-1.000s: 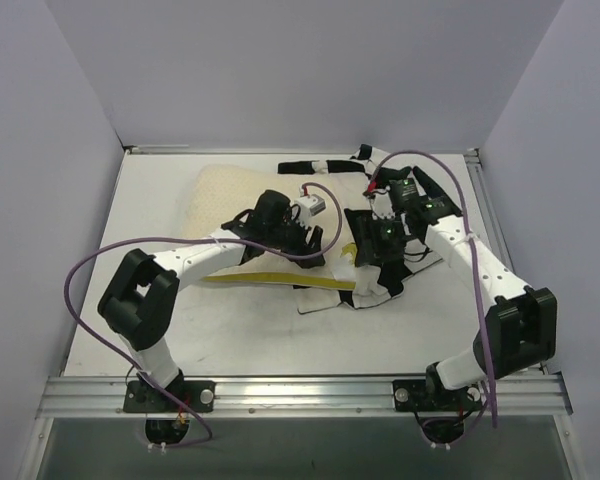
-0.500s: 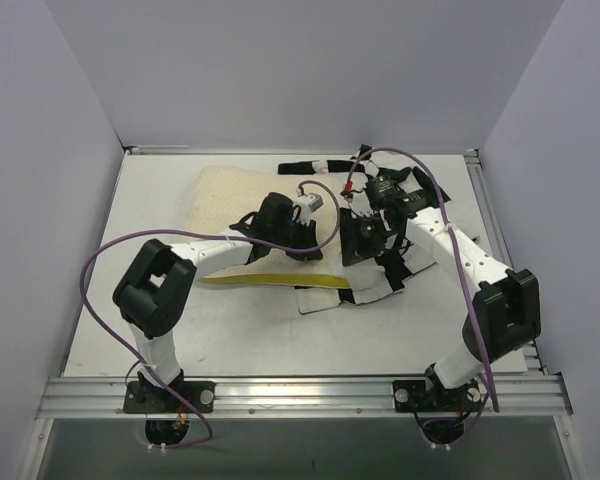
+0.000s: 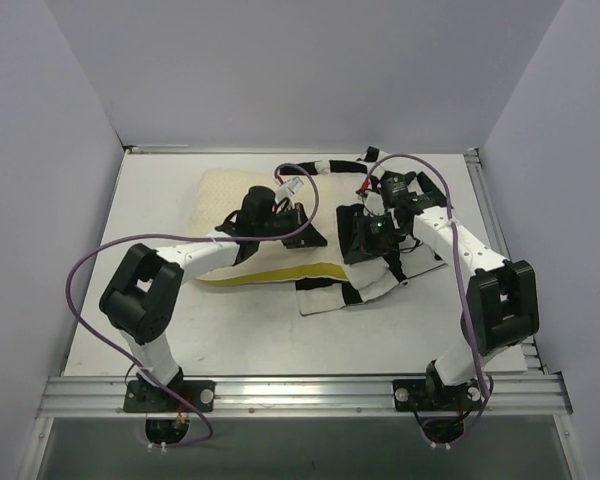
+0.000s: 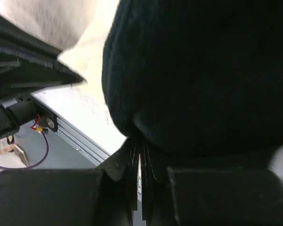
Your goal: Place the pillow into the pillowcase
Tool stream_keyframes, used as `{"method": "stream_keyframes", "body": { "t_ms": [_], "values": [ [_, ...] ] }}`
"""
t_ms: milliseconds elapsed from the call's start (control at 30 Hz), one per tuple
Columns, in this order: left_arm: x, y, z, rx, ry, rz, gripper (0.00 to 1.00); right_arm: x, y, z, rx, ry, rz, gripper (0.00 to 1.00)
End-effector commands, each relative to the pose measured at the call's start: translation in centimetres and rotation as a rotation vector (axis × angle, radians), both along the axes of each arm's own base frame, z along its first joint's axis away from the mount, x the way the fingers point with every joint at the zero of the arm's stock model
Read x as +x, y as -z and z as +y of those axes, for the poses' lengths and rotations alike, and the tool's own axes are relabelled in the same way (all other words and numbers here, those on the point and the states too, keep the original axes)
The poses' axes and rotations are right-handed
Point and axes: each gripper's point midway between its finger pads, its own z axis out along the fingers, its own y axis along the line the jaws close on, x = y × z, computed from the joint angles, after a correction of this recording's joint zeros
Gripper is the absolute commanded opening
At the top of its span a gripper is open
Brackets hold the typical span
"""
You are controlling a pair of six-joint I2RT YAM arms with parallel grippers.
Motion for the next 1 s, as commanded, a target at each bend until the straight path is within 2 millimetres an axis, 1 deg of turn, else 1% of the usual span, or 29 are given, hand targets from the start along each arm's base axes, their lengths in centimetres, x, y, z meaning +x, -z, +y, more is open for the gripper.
{"method": "stream_keyframes", "body": {
  "t_ms": [0, 33, 100, 133, 167, 200, 233, 267, 300, 333, 367, 400, 433, 467, 500, 533, 567, 600, 633, 667, 700, 733, 767, 800, 833, 867, 900, 933, 967],
  "values": [
    [-0.2, -5.3, -2.9, -0.196, 0.045, -0.073, 0.0, 0.6, -0.4, 1.7, 0.047, -0.01, -0.015, 0.0],
    [0.0, -3.8, -3.6, -0.191, 0.053, -0.041, 0.0, 1.3, -1.8, 3.0, 0.093, -0.029, -0.062, 0.0],
    [0.8, -4.0, -4.3, -0.216, 0.051, -0.029, 0.0, 1.4, -3.7, 4.5, 0.137, -0.056, -0.098, 0.0],
    [1.4, -3.8, -4.2, -0.218, 0.04, -0.02, 0.0, 1.6, -4.5, 5.1, 0.166, -0.064, -0.117, 0.0],
    [2.3, -4.0, -3.5, -0.226, 0.023, -0.021, 0.0, 1.8, -5.0, 5.0, 0.184, -0.028, -0.109, 0.0],
    [2.9, -4.6, -2.9, -0.231, 0.019, -0.037, 0.0, 2.0, -4.9, 4.8, 0.192, -0.007, -0.107, 0.0],
    [3.0, -5.7, -2.2, -0.241, 0.031, -0.07, 0.12, 3.0, -4.8, 3.8, 0.201, 0.04, -0.116, 0.0],
    [3.2, -6.2, -1.1, -0.238, 0.052, -0.112, 0.22, 2.8, -3.5, 3.0, 0.184, 0.072, -0.085, 0.0],
    [2.5, -6.1, -0.5, -0.229, 0.077, -0.129, 0.32, 3.0, -2.8, 2.2, 0.165, 0.097, -0.077, 0.0],
    [1.7, -7.6, 0.2, -0.23, 0.104, -0.185, 0.4, 3.2, -2.0, 1.3, 0.149, 0.125, -0.058, 0.0],
    [1.4, -7.6, 0.8, -0.181, 0.146, -0.294, 0.55, 3.3, -1.2, 0.2, 0.146, 0.154, -0.033, 0.0],
    [0.1, -5.8, 1.7, -0.088, 0.182, -0.251, 0.6, 3.4, -0.9, -0.2, 0.141, 0.159, -0.03, 0.0],
    [-0.4, -7.3, 2.2, -0.037, 0.204, -0.335, 0.66, 3.0, -0.5, -0.7, 0.125, 0.16, -0.008, 0.03],
    [-0.5, -6.8, 2.7, 0.07, 0.276, -0.504, 0.74, 2.8, -0.7, -1.2, 0.112, 0.157, -0.007, 0.14],
    [-2.9, -4.8, 3.4, 0.196, 0.337, -0.469, 0.79, 2.6, -1.0, -1.6, 0.096, 0.143, -0.024, 0.21],
    [-3.4, -4.5, 3.7, 0.27, 0.383, -0.544, 0.86, 2.0, -0.9, -2.3, 0.076, 0.155, -0.01, 0.29],
    [-3.7, -3.5, 4.2, 0.363, 0.469, -0.683, 0.96, 1.8, -1.9, -3.3, 0.081, 0.187, -0.038, 0.45],
    [-5.7, -2.4, 3.8, 0.42, 0.551, -0.719, 0.96, 0.7, -1.5, -3.8, 0.094, 0.203, -0.009, 0.52],
    [-5.5, -0.9, 4.7, 0.523, 0.557, -0.774, 0.97, 0.0, -1.6, -4.3, 0.111, 0.239, 0.018, 0.59],
    [-5.5, -0.1, 4.8, 0.584, 0.627, -0.881, 0.97, -0.7, -2.4, -4.9, 0.132, 0.257, 0.006, 0.6],
    [-5.3, 0.8, 4.7, 0.631, 0.651, -0.923, 0.97, -0.9, -2.5, -6.0, 0.148, 0.298, 0.009, 0.61],
    [-5.2, 1.6, 4.5, 0.676, 0.674, -0.965, 0.97, -2.2, -1.7, -6.5, 0.15, 0.306, 0.039, 0.62],
    [-5.0, 2.7, 4.6, 0.723, 0.721, -1.02, 0.97, -2.8, -2.0, -7.0, 0.148, 0.315, 0.014, 0.64],
    [-4.3, 4.0, 4.2, 0.754, 0.736, -1.044, 0.97, -3.3, -1.6, -7.9, 0.134, 0.342, 0.024, 0.66],
    [-4.0, 4.5, 3.9, 0.776, 0.749, -1.07, 0.97, -4.2, -0.8, -8.1, 0.12, 0.34, 0.039, 0.69],
    [-3.3, 5.3, 4.1, 0.828, 0.772, -1.11, 0.97, -4.9, -0.5, -8.2, 0.113, 0.332, 0.04, 0.7],
    [-2.4, 6.6, 3.6, 0.853, 0.775, -1.131, 0.97, -5.6, 0.0, -8.3, 0.103, 0.329, 0.062, 0.71],
    [-1.8, 7.4, 3.6, 0.885, 0.78, -1.142, 0.97, -6.5, 1.3, -8.5, 0.081, 0.336, 0.106, 0.73],
    [-1.0, 8.1, 3.6, 0.922, 0.787, -1.157, 0.97, -7.1, 2.0, -8.6, 0.068, 0.342, 0.14, 0.73]
  ]
}}
